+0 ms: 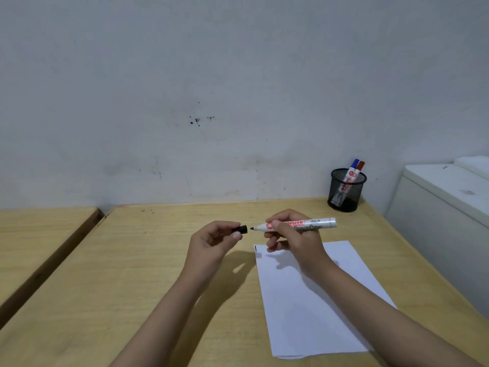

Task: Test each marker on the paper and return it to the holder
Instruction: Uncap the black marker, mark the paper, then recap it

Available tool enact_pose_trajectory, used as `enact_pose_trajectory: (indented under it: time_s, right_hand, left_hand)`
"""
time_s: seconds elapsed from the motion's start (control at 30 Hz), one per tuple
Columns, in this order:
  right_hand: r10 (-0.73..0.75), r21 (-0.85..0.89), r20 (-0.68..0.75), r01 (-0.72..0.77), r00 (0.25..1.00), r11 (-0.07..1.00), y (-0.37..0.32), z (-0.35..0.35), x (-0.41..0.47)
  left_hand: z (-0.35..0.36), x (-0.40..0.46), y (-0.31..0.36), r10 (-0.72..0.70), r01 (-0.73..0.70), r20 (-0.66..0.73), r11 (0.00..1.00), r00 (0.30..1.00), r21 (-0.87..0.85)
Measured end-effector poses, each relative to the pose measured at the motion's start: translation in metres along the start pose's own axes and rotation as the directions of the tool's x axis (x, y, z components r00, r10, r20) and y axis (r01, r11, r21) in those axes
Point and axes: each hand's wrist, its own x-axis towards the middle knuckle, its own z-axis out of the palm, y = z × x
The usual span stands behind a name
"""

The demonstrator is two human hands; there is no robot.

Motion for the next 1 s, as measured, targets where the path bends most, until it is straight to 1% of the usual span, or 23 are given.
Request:
enact_pose_trajectory:
  time_s: [0.17,0.33,0.47,0.57,0.63,0.77,0.87,0.93,1.0]
  right_hand:
    - [-0.031,-0.053,0.085,0.036,0.996,0.998,-0.017,0.001,-0.015]
    - [-0.021,-0.009,0.150,0.023,0.988,1.000,-0.036,-0.002,-0.030]
    - [0.007,0.048,0.184,-0.016,0.983,0.999,-0.047,-0.009,-0.043]
    - [0.010,0.134,0.143,-0.029,0.990,0.991,-0.049,-0.011,-0.049]
    - [-0.008,0.194,0.112,-0.014,0.994,0.981,-0.049,-0.013,-0.051]
    - [-0.030,0.282,0.088,0.004,0.996,0.959,-0.053,-0.015,-0.055]
    - [-0.046,0.293,0.069,0.024,0.997,0.956,-0.056,-0.020,-0.057]
    - [-0.030,0.309,0.040,0.016,0.999,0.951,-0.055,-0.024,-0.058]
    - [0.043,0.345,0.026,-0.049,0.999,0.937,-0.053,-0.026,-0.060]
  left_hand:
    - [0.010,-0.017,0.017,0.035,-0.034,0.062,0.999,0.997,-0.014]
    - [0.018,-0.032,0.032,0.054,-0.047,0.112,0.997,0.992,-0.065]
    - [0.022,-0.039,0.043,0.109,-0.111,0.127,0.994,0.986,0.012]
    - [0.028,-0.044,0.049,0.167,-0.187,0.145,0.973,0.975,0.134]
    - [0.035,-0.048,0.052,0.209,-0.231,0.125,0.952,0.970,0.200]
    - [0.052,-0.056,0.058,0.343,-0.354,0.085,0.902,0.935,0.249]
    - [0.063,-0.058,0.058,0.388,-0.394,0.078,0.877,0.918,0.277]
    - [0.070,-0.058,0.057,0.404,-0.416,0.104,0.854,0.909,0.312]
    - [0.074,-0.056,0.058,0.411,-0.430,0.132,0.826,0.902,0.364]
